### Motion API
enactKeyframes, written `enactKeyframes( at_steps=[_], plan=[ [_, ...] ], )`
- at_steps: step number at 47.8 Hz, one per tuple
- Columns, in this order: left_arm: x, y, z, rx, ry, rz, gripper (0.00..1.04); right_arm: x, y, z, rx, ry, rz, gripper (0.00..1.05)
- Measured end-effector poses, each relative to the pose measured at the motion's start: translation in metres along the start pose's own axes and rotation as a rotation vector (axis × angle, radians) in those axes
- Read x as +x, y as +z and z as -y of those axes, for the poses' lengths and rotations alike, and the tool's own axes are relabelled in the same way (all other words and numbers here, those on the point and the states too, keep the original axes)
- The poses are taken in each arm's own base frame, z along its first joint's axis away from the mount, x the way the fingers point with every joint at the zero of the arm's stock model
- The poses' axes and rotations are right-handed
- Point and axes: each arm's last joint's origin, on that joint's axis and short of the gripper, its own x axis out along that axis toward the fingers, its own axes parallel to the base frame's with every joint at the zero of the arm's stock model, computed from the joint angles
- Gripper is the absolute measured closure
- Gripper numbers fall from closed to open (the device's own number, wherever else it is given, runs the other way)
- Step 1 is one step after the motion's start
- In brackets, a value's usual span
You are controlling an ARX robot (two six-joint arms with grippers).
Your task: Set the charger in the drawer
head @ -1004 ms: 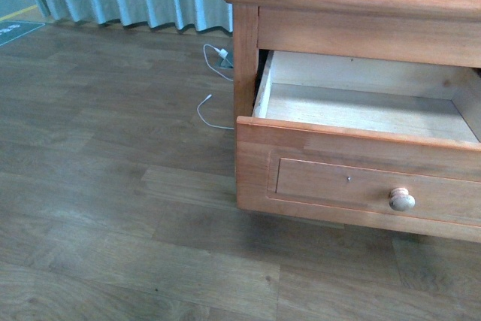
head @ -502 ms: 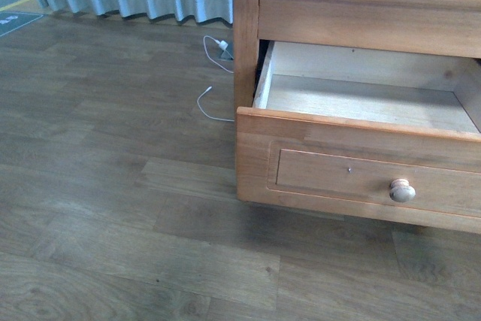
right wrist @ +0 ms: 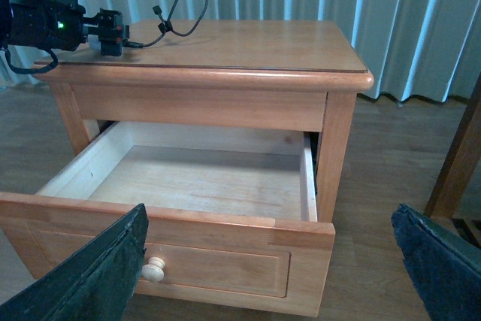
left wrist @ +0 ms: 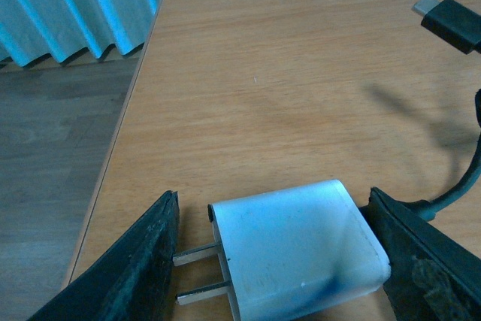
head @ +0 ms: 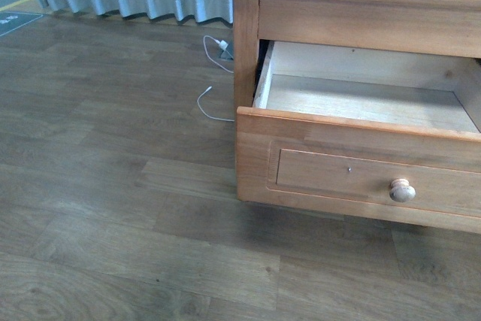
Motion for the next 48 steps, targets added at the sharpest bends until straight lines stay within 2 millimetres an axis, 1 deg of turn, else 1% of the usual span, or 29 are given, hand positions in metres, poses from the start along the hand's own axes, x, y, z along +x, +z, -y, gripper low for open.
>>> enactKeyframes(
  at_steps=[5,10,14,18,20,26,32,33,36,40,44,47,48],
  plan=[
    [-0.003,0.000,-0.002,-0.001,0.003,0.004,0.36,0.000,0.000,0.000,0.000,0.000,0.000,0.08],
    [-0.010,0.001,-0.008,-0.004,0.007,0.016,0.36,0.000,0.000,0.000,0.000,0.000,0.000,0.08],
    [-0.019,0.003,-0.013,-0.008,0.008,0.027,0.36,0.000,0.000,0.000,0.000,0.000,0.000,0.08],
    [-0.032,0.008,-0.021,-0.014,-0.004,0.041,0.36,0.000,0.000,0.000,0.000,0.000,0.000,0.08],
    [-0.047,0.015,-0.027,-0.018,-0.024,0.058,0.36,0.000,0.000,0.000,0.000,0.000,0.000,0.08],
    [-0.082,0.027,-0.039,-0.022,-0.097,0.084,0.36,0.000,0.000,0.000,0.000,0.000,0.000,0.08],
    [-0.118,0.029,-0.048,-0.018,-0.161,0.091,0.36,0.000,0.000,0.000,0.000,0.000,0.000,0.08],
    [-0.127,0.027,-0.050,-0.015,-0.178,0.088,0.36,0.000,0.000,0.000,0.000,0.000,0.000,0.08],
    [-0.145,0.020,-0.052,-0.005,-0.214,0.080,0.36,0.000,0.000,0.000,0.000,0.000,0.000,0.08],
    [-0.162,0.008,-0.053,0.006,-0.248,0.056,0.36,0.000,0.000,0.000,0.000,0.000,0.000,0.08],
    [-0.174,-0.008,-0.053,0.021,-0.275,0.019,0.36,0.000,0.000,0.000,0.000,0.000,0.000,0.08],
    [-0.180,-0.023,-0.049,0.033,-0.306,-0.019,0.36,0.000,0.000,0.000,0.000,0.000,0.000,0.08],
    [-0.182,-0.031,-0.047,0.039,-0.321,-0.040,0.36,0.000,0.000,0.000,0.000,0.000,0.000,0.08]
  ],
)
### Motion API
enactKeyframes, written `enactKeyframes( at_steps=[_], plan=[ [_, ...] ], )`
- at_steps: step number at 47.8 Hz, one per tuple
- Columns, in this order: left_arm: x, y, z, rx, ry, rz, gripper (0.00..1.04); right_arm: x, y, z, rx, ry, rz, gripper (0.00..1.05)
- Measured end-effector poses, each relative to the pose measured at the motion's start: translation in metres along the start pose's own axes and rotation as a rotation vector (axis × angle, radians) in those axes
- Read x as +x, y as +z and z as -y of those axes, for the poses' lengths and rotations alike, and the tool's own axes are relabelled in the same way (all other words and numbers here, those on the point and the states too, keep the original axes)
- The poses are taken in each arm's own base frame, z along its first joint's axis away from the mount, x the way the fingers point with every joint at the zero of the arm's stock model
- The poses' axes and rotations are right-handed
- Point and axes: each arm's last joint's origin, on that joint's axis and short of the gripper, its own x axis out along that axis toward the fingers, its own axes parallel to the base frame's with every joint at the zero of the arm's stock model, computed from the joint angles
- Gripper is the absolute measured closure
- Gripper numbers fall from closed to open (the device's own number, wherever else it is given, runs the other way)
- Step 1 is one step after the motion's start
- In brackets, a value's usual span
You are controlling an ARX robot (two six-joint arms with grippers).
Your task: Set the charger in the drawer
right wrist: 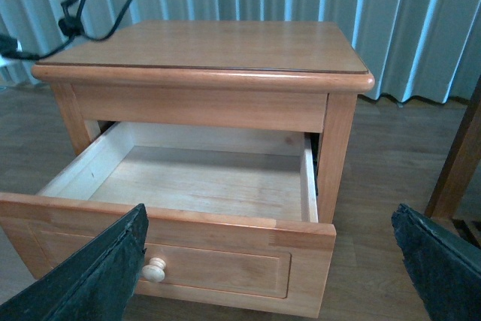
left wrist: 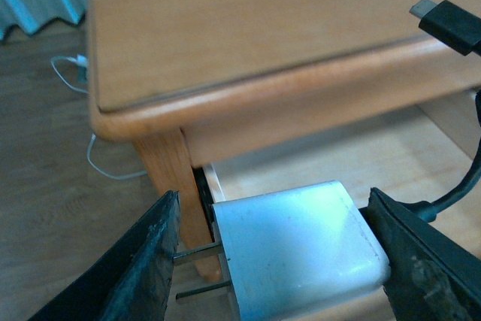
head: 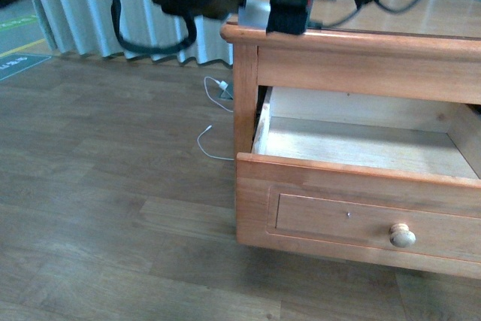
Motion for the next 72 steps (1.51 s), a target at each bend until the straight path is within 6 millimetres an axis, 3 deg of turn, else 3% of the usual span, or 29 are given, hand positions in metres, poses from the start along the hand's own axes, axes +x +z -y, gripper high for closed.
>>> enactKeyframes(
  at_steps=[11,20,32,40,44,48,52,61,72],
  plan=[
    [0.012,-0.035,0.016,0.006,-0.027,-0.079,0.36,0.000,0.000,0.000,0.000,0.000,0.000,0.08],
    [0.052,-0.070,0.032,-0.008,-0.032,-0.167,0.36,0.000,0.000,0.000,0.000,0.000,0.000,0.08],
    [0.089,-0.083,0.045,-0.036,-0.005,-0.178,0.36,0.000,0.000,0.000,0.000,0.000,0.000,0.08],
    [0.097,-0.080,0.050,-0.042,0.035,-0.150,0.07,0.000,0.000,0.000,0.000,0.000,0.000,0.08],
    [0.095,-0.077,0.050,-0.043,0.048,-0.122,0.06,0.000,0.000,0.000,0.000,0.000,0.000,0.08],
    [0.087,-0.072,0.048,-0.050,0.054,-0.085,0.06,0.000,0.000,0.000,0.000,0.000,0.000,0.08],
    [0.066,-0.058,0.040,-0.055,0.075,-0.039,0.06,0.000,0.000,0.000,0.000,0.000,0.000,0.08],
    [-0.010,-0.012,-0.005,-0.087,0.213,0.083,0.06,0.000,0.000,0.000,0.000,0.000,0.000,0.08],
    [-0.106,0.006,-0.043,-0.103,0.371,0.154,0.06,0.000,0.000,0.000,0.000,0.000,0.000,0.08]
  ],
)
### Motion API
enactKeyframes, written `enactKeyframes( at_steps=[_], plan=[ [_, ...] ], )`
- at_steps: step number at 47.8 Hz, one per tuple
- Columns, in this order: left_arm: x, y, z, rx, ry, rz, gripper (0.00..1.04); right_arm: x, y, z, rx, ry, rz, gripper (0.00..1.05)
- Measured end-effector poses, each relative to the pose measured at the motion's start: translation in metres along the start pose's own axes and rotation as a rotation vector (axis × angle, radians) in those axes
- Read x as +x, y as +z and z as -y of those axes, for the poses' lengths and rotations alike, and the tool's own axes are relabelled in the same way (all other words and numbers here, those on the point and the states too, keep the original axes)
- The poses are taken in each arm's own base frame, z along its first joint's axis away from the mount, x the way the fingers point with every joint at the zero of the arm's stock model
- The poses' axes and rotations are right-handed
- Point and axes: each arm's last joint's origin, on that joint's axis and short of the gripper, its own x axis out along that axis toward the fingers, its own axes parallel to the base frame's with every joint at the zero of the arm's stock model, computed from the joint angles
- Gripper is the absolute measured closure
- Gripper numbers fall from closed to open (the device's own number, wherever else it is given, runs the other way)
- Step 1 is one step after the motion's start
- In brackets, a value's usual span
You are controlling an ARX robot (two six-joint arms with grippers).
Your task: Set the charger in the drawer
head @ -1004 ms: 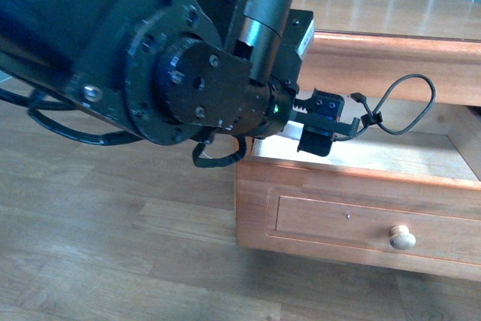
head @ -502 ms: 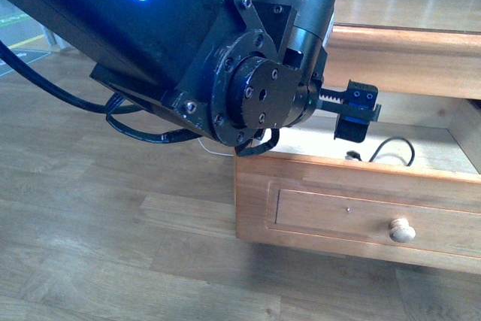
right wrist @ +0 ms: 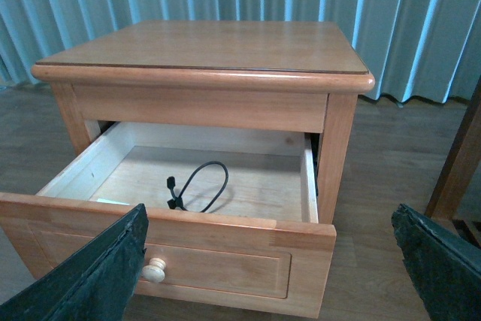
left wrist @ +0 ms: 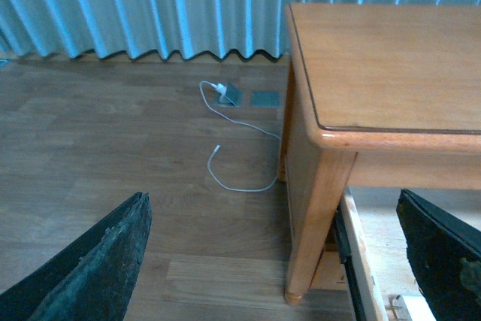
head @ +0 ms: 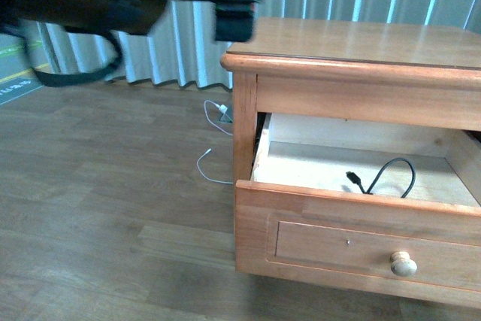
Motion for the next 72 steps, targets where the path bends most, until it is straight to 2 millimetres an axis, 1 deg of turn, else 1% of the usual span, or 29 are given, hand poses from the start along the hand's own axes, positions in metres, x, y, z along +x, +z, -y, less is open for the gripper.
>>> enactKeyframes(
  at_steps=[1,5,6,12,15,21,25,35,37,42,52,57,59,62,65,72],
  plan=[
    [-0.012,0.003,-0.005,-0.004,0.005,0.010,0.06,0.000,0.000,0.000,0.000,0.000,0.000,0.08],
    [-0.046,0.006,-0.017,-0.011,0.012,0.028,0.06,0.000,0.000,0.000,0.000,0.000,0.000,0.08],
    [-0.089,0.004,-0.031,-0.020,0.061,0.050,0.06,0.000,0.000,0.000,0.000,0.000,0.000,0.08],
    [-0.128,-0.005,-0.044,-0.026,0.136,0.061,0.06,0.000,0.000,0.000,0.000,0.000,0.000,0.08],
    [-0.155,-0.016,-0.051,-0.033,0.175,0.057,0.06,0.000,0.000,0.000,0.000,0.000,0.000,0.08],
    [-0.181,-0.032,-0.060,-0.062,0.219,0.054,0.06,0.000,0.000,0.000,0.000,0.000,0.000,0.08],
    [-0.188,-0.032,-0.062,-0.085,0.229,0.077,0.06,0.000,0.000,0.000,0.000,0.000,0.000,0.08],
    [-0.188,-0.033,-0.062,-0.087,0.221,0.076,0.06,0.000,0.000,0.000,0.000,0.000,0.000,0.08],
    [-0.191,-0.035,-0.062,-0.072,0.173,0.078,0.12,0.000,0.000,0.000,0.000,0.001,0.000,0.08],
    [-0.195,-0.051,-0.065,-0.047,0.081,0.088,0.30,0.000,0.000,0.000,-0.001,0.000,0.000,0.08],
    [-0.194,-0.080,-0.074,-0.036,0.090,0.082,0.66,0.000,0.000,0.000,-0.001,0.000,0.000,0.08],
    [-0.194,-0.090,-0.077,-0.033,0.087,0.084,0.83,0.000,0.000,0.000,-0.001,0.000,0.000,0.08],
    [-0.194,-0.093,-0.080,-0.031,0.064,0.083,0.91,0.000,0.000,0.000,-0.001,0.000,0.000,0.08],
    [-0.194,-0.099,-0.085,-0.032,0.078,0.082,1.01,0.000,0.000,0.000,-0.001,0.000,0.000,0.08],
    [-0.193,-0.103,-0.088,-0.034,0.106,0.082,1.01,0.000,0.000,0.000,-0.001,0.000,0.000,0.08],
    [-0.193,-0.111,-0.088,-0.033,0.098,0.083,1.01,0.000,0.000,0.000,-0.001,0.001,0.000,0.08]
  ],
)
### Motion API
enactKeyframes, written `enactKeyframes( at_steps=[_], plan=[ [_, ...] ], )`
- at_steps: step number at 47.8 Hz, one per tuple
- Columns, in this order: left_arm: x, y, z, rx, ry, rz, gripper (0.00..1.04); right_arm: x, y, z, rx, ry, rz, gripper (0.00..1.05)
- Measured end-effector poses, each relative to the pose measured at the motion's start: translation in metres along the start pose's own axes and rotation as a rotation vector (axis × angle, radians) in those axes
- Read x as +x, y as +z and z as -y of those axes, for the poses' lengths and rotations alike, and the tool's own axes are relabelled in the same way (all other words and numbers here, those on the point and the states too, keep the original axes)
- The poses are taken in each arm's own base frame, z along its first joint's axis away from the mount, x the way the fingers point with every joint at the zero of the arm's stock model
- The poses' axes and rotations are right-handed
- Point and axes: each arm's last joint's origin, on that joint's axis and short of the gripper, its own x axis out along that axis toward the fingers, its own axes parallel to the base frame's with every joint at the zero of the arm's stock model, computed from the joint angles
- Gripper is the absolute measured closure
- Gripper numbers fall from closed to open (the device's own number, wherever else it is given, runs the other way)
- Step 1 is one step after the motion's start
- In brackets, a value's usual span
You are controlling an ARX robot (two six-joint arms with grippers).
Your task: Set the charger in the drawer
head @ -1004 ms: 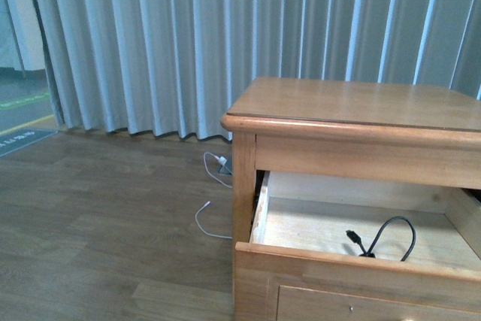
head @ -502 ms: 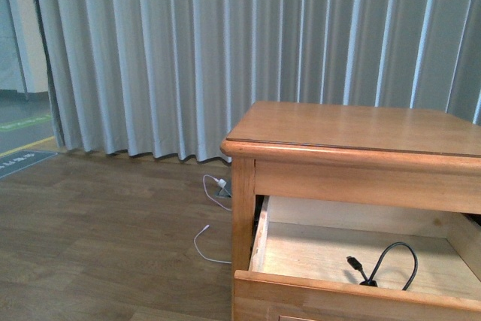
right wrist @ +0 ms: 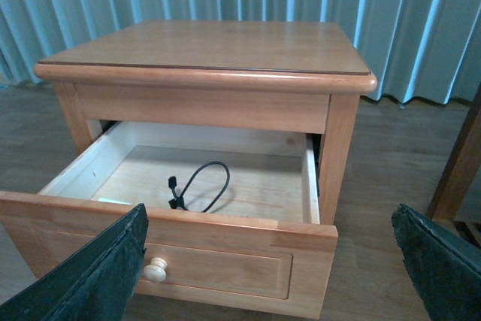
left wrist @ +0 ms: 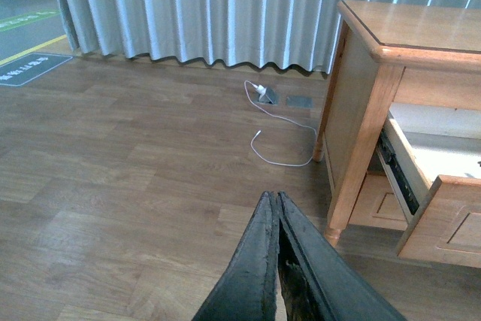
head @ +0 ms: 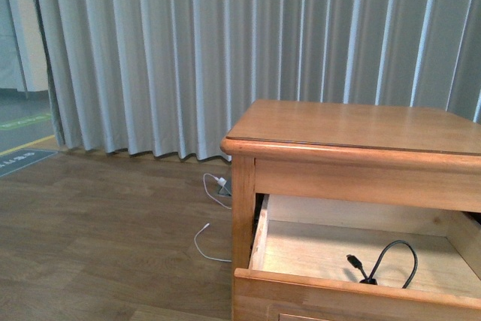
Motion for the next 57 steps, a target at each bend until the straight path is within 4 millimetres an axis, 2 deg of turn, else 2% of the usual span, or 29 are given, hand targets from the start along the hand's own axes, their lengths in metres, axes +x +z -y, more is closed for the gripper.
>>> enactKeyframes(
  at_steps=[22,25,38,44,46,53,57],
  plan=[
    [0.000,-0.019,0.000,0.000,0.002,0.000,1.01,0.000,0.000,0.000,0.000,0.000,0.000,0.08],
    [0.000,-0.027,0.000,0.000,0.003,0.006,1.01,0.000,0.000,0.000,0.000,0.000,0.000,0.08],
    [-0.001,-0.026,0.000,0.000,0.002,0.011,1.01,0.000,0.000,0.000,0.000,0.000,0.000,0.08],
    [-0.001,-0.026,0.000,0.000,0.003,0.010,0.77,0.000,-0.001,0.000,0.001,0.000,-0.006,0.08],
    [-0.001,-0.026,0.000,0.000,0.003,0.010,0.66,0.001,-0.001,-0.001,0.005,-0.018,-0.112,0.08],
    [-0.001,-0.026,0.000,0.000,0.002,0.011,0.43,0.006,-0.014,-0.005,0.030,0.018,-0.436,0.08],
    [-0.001,-0.026,0.000,0.000,0.002,0.011,0.24,0.016,-0.019,-0.009,0.009,0.042,-0.576,0.08]
  ],
)
